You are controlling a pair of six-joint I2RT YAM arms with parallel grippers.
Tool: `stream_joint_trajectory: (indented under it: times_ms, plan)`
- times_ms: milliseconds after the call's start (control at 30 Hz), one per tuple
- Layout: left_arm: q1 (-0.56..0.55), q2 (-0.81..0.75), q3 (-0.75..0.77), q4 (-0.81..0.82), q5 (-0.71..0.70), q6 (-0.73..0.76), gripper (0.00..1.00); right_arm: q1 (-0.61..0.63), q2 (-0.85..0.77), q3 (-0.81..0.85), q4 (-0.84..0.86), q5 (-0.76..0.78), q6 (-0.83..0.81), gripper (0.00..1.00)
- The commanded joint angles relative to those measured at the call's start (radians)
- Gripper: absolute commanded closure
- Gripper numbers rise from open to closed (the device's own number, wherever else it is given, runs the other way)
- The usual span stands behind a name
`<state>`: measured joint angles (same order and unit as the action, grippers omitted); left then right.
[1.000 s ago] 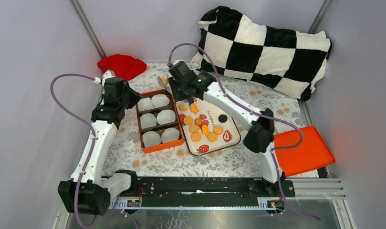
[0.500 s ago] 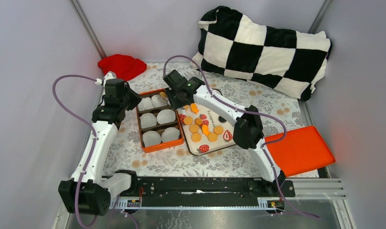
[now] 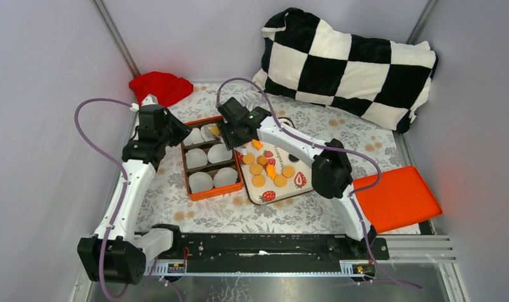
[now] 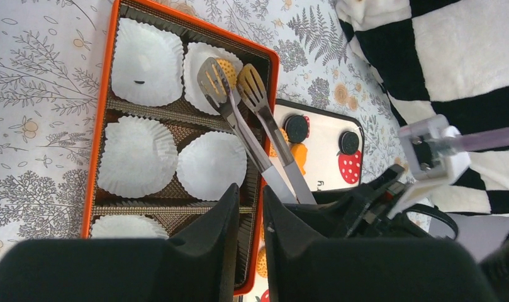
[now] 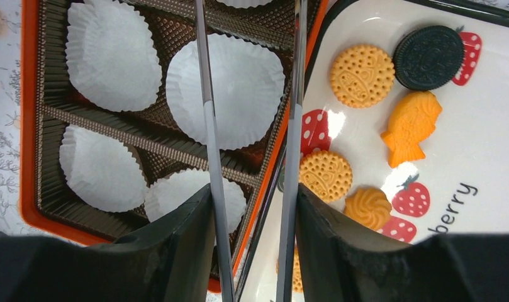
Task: Pack the cookies
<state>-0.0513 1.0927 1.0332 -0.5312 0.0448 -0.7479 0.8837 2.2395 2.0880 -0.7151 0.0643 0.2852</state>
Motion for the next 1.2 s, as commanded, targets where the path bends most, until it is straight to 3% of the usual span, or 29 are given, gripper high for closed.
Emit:
stream_joint_trajectory:
  times_ms: [0,233,367,633,1000,1167]
  plan:
    - [0.007,-0.014,-0.014,0.058,0.041,0.026,0.76,0.013,-0.176,-0.054,0.119,0.031,0.001,0.51]
    - [0.007,-0.04,-0.013,0.076,0.049,0.038,0.76,0.032,-0.333,-0.159,0.161,0.062,-0.003,0.52]
    - [0.007,-0.035,-0.018,0.082,0.069,0.035,0.75,0.032,-0.407,-0.222,0.087,0.183,-0.007,0.51]
    - [0.005,-0.022,-0.032,0.107,0.12,0.027,0.76,0.032,-0.659,-0.644,0.075,0.317,0.022,0.57]
    - [0.005,-0.03,-0.052,0.109,0.131,0.012,0.76,0.032,-0.669,-0.828,0.105,0.286,0.083,0.58]
    - [0.005,-0.031,-0.062,0.109,0.134,0.01,0.76,0.031,-0.613,-0.797,0.113,0.295,0.063,0.57]
